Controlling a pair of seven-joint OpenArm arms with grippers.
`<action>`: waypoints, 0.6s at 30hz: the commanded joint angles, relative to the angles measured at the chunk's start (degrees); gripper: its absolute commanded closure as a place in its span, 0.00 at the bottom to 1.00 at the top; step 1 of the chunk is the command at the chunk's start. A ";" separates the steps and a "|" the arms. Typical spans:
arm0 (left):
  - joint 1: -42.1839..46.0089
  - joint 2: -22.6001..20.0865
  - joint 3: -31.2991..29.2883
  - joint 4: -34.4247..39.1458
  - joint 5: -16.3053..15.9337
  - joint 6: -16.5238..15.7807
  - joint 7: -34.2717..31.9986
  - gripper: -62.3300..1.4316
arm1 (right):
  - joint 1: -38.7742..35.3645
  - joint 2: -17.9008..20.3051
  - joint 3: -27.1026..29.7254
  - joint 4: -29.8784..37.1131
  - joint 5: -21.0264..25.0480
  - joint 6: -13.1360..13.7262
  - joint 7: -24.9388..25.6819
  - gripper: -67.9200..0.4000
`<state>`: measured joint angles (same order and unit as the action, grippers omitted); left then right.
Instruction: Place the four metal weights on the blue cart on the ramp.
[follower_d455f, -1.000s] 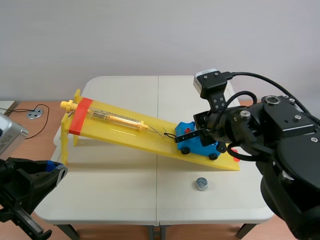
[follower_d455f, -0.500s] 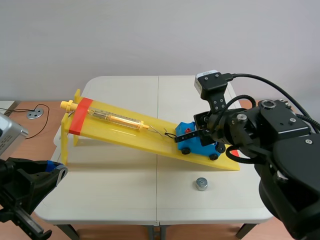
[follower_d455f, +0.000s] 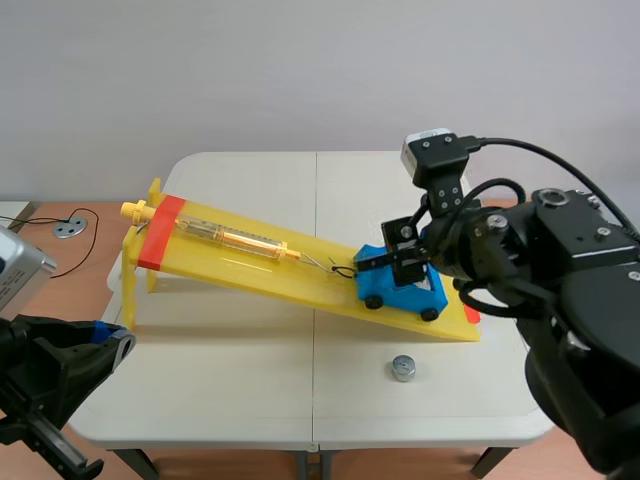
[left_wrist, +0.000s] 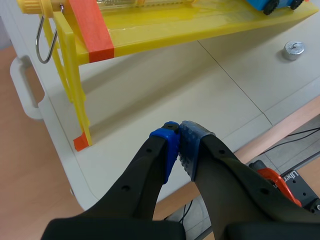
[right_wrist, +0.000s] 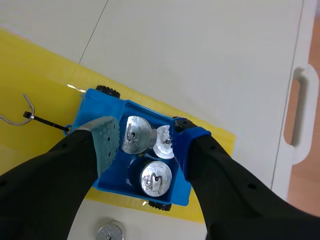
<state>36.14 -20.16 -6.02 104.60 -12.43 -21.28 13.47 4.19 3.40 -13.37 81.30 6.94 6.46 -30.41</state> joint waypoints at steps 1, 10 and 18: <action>-2.01 0.46 -0.37 2.60 -2.95 -1.20 -5.79 0.93 | 5.81 2.34 2.54 11.37 3.52 -0.74 4.11 0.63; -2.01 0.46 -0.37 2.60 -2.95 -1.20 -5.70 0.93 | -4.11 11.52 7.19 25.66 12.87 5.31 -1.51 0.60; -2.01 0.46 -0.37 2.60 -2.95 -1.20 -5.68 0.93 | -15.26 19.47 13.11 35.43 21.03 9.20 -5.03 0.59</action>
<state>36.14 -20.16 -6.02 104.60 -12.43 -21.28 13.47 -12.21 19.46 -2.68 111.46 24.84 15.51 -40.64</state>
